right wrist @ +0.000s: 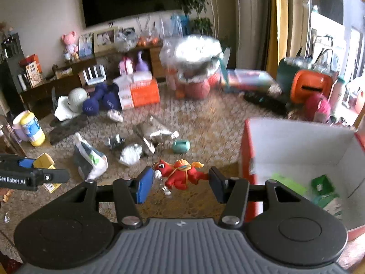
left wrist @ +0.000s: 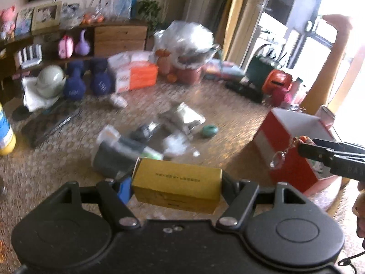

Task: Organize objects
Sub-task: 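Carry the yellow box and orange plush toy with both tools over the shoebox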

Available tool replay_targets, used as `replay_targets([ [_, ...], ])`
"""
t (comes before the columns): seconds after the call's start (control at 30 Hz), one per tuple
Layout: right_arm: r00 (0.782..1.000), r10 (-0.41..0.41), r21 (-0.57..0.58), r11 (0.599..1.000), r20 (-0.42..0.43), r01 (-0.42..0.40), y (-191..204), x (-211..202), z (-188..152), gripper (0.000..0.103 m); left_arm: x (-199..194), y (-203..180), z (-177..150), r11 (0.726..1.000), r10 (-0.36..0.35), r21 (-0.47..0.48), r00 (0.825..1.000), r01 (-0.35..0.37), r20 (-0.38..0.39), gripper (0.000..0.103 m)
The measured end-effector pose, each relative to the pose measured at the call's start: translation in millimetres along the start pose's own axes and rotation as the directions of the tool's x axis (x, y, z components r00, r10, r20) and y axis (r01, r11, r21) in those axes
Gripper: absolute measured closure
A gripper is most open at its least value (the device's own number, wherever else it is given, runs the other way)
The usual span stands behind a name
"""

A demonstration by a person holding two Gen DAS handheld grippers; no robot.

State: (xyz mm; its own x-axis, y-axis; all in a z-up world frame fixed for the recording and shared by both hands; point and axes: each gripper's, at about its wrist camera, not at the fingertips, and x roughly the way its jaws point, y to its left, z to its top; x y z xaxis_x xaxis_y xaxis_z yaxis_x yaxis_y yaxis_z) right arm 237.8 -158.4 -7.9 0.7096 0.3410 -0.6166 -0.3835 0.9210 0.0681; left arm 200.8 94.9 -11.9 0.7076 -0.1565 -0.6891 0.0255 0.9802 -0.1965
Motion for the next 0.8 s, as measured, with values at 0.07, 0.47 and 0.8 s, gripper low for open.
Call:
replay_targets([
  [0.07, 1.000, -0.002, 0.003, 1.000, 0.015, 0.002, -7, -16, 5, 0.050, -7, -13, 7, 1.000, -0.015, 0.020, 1.000, 0.015, 0.009, 0.030],
  [0.47, 0.994, -0.079, 0.037, 0.996, 0.074, 0.077, -64, -76, 11, 0.050, -22, -100, 35, 0.975, -0.116, 0.193, 0.993, 0.109, 0.021, 0.044],
  [0.8, 0.993, -0.115, 0.081, 0.990, 0.037, 0.111, -107, -79, -3, 0.050, 50, -86, 4, 0.989, -0.013, 0.143, 0.994, 0.029, -0.112, 0.034],
])
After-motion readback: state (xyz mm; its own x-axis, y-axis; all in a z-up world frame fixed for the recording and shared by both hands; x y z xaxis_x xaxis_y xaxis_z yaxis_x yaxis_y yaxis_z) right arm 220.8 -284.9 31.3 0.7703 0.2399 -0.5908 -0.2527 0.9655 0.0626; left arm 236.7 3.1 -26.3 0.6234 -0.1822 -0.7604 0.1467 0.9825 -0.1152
